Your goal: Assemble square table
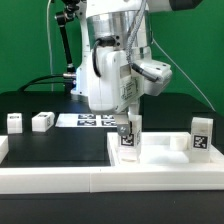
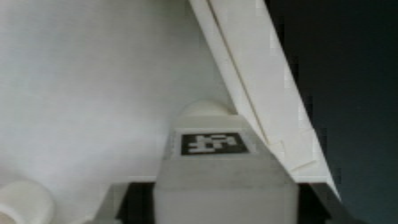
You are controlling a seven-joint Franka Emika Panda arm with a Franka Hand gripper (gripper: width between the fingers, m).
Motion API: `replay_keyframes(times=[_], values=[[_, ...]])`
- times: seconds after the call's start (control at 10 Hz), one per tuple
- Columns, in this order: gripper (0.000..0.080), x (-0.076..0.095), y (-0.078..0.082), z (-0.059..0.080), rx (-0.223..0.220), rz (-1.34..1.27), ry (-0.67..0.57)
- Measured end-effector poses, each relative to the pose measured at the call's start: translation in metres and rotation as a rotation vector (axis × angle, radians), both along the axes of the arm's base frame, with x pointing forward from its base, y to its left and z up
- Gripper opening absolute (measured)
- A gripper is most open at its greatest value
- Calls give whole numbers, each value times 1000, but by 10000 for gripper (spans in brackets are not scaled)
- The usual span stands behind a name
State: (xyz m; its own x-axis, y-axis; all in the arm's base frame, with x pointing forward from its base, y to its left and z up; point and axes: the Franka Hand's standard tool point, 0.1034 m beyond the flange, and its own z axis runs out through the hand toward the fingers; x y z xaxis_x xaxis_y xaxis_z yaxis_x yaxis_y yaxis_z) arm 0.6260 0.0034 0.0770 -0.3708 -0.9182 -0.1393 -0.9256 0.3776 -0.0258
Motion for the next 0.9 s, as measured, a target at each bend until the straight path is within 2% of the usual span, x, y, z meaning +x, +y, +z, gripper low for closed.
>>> replay_keyframes(times=[0.1,0.2,0.3,0.4,0.9], values=[[307,0,0,0,-3,41,-4],[487,0,0,-1,-6,81,-8],[487,-1,1,0,-9,162,-6],[615,-2,3,0,-10,283,-9],[649,0,3,1,-38,648,-62]])
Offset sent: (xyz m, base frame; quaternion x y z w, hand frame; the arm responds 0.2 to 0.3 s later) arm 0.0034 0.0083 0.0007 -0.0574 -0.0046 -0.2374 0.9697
